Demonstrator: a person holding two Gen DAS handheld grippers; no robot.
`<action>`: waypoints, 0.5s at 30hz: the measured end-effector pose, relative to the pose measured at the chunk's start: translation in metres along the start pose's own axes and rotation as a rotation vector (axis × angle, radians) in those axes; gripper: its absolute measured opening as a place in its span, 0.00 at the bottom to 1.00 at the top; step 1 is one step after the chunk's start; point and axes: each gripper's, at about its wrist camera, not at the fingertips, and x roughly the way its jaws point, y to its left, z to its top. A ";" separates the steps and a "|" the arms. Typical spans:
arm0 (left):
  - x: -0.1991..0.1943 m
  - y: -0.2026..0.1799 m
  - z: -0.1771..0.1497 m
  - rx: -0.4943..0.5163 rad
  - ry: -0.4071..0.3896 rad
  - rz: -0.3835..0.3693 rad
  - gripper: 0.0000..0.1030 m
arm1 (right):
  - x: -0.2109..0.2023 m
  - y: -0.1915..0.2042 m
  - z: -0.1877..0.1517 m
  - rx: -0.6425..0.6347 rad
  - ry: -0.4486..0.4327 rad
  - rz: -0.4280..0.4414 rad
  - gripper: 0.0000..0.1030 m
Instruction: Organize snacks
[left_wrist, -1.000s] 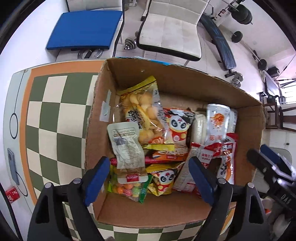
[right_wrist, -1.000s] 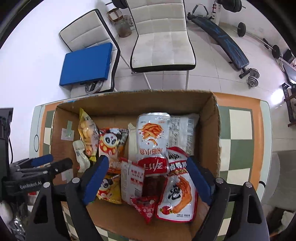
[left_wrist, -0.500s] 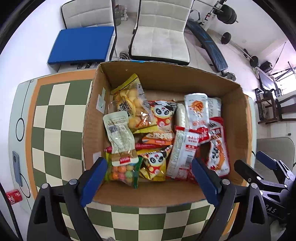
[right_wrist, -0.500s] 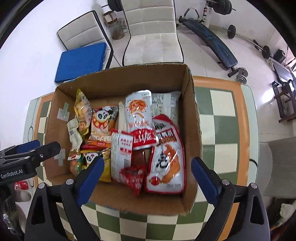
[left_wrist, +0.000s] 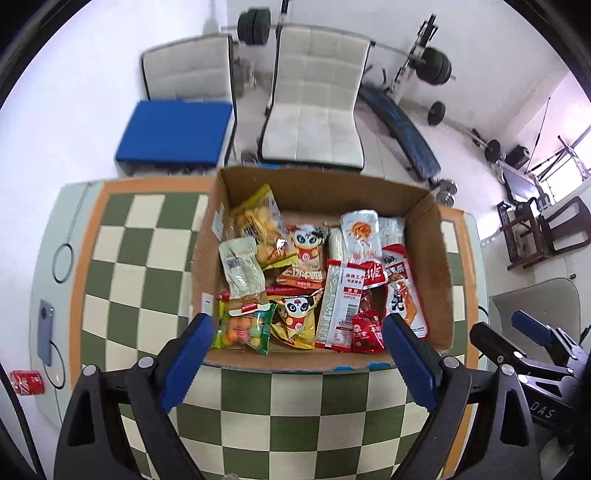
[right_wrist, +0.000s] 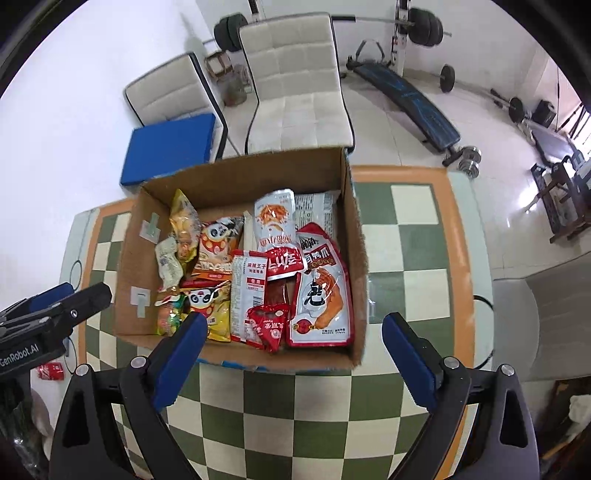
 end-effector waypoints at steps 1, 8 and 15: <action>-0.007 -0.001 -0.003 0.006 -0.012 0.005 0.91 | -0.009 0.001 -0.003 -0.004 -0.017 0.000 0.95; -0.063 -0.013 -0.036 0.047 -0.095 -0.006 0.91 | -0.076 0.009 -0.034 -0.026 -0.110 0.028 0.95; -0.115 -0.022 -0.072 0.075 -0.176 0.034 0.91 | -0.135 0.013 -0.074 -0.032 -0.189 0.048 0.95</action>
